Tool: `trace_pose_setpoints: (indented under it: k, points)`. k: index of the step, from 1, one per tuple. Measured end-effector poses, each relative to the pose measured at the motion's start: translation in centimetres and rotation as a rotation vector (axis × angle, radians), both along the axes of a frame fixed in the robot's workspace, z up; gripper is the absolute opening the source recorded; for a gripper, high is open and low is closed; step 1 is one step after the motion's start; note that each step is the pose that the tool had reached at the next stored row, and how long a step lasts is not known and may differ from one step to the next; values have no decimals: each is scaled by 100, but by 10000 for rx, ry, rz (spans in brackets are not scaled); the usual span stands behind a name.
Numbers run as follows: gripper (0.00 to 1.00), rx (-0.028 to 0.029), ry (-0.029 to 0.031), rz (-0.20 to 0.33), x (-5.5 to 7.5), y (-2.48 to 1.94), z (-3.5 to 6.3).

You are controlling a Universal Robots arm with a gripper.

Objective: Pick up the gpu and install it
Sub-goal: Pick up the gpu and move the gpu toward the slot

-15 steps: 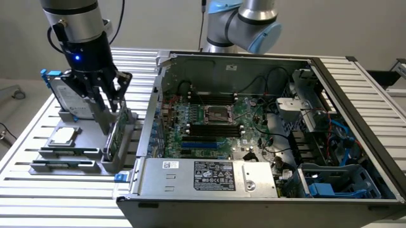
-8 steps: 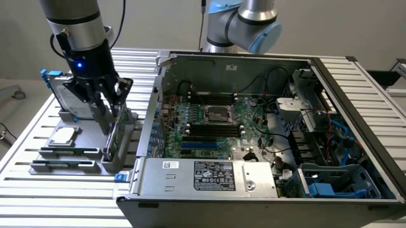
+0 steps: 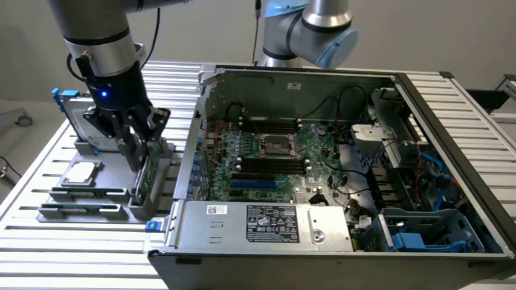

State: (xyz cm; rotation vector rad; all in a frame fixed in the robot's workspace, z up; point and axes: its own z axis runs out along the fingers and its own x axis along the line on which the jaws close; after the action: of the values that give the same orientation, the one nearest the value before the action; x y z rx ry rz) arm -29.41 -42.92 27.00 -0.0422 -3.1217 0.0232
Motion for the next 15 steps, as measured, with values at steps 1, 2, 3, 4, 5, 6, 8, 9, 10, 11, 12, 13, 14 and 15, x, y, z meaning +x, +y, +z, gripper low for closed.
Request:
trace_pose_setpoints:
  k: [1,2,3,4,5,6,8,9,10,11,12,13,14,15]
  points:
    - [36,1,0,0,3,-6,-18]
    - [36,0,0,0,6,-12,-36]
    - [36,0,-1,0,10,-15,-54]
    - [36,0,0,0,15,-16,-72]
    - [36,0,0,0,22,-18,-91]
    - [36,0,0,0,31,-19,-109]
    - [36,0,1,2,43,-20,-145]
    - [36,2,0,2,43,-20,-159]
    - [36,5,-1,3,43,-21,-170]
    - [36,17,1,7,43,-24,-175]
    - [36,50,2,12,43,-29,-178]
    - [36,92,1,14,43,-32,-180]
    - [36,134,0,17,43,-35,-182]
    - [36,164,0,21,43,-41,-183]
